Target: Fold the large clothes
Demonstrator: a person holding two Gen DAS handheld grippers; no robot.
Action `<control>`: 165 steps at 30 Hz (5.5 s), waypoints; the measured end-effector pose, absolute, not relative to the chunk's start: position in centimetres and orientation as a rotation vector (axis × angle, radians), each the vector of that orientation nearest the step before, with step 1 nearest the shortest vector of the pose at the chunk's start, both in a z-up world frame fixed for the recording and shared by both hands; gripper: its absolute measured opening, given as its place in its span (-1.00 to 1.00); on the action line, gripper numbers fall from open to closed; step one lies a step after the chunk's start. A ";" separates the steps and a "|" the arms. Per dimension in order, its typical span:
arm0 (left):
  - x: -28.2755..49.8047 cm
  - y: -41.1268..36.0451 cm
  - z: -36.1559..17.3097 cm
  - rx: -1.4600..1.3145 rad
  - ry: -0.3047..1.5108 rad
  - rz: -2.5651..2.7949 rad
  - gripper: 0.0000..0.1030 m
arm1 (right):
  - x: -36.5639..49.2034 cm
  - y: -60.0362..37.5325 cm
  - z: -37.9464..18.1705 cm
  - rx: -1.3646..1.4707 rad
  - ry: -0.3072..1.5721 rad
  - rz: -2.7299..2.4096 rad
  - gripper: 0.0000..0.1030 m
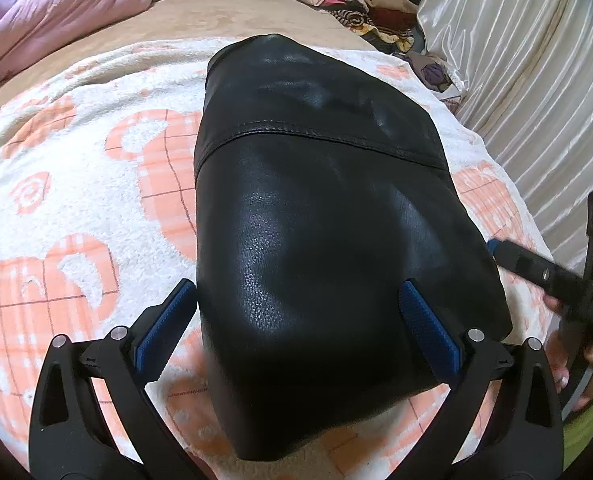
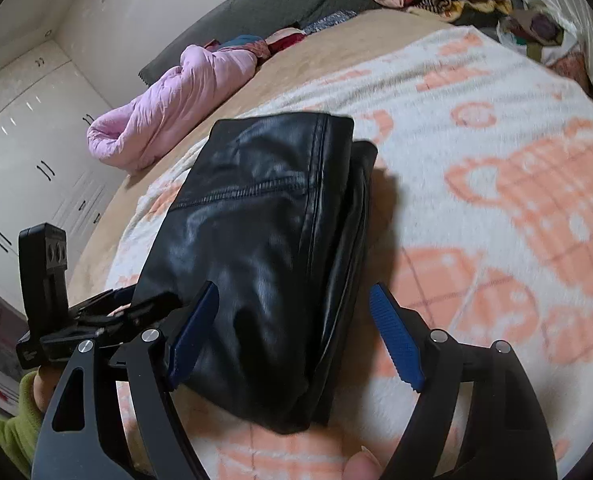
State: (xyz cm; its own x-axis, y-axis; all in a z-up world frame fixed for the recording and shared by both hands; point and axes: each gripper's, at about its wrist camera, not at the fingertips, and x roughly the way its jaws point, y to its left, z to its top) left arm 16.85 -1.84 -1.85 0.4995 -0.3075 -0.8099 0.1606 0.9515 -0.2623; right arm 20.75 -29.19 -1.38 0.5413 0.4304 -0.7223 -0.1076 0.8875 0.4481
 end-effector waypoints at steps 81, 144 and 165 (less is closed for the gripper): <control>2.1 2.8 -0.2 -0.157 0.859 -0.237 0.82 | 5.4 -21.9 0.1 0.056 0.736 0.145 0.92; 1.6 2.8 0.5 -0.136 0.836 -0.184 0.82 | 5.2 -21.7 0.9 0.060 0.728 0.132 0.92; 1.6 2.5 0.3 -0.119 0.855 -0.161 0.82 | 5.2 -21.5 0.8 0.059 0.729 0.130 0.92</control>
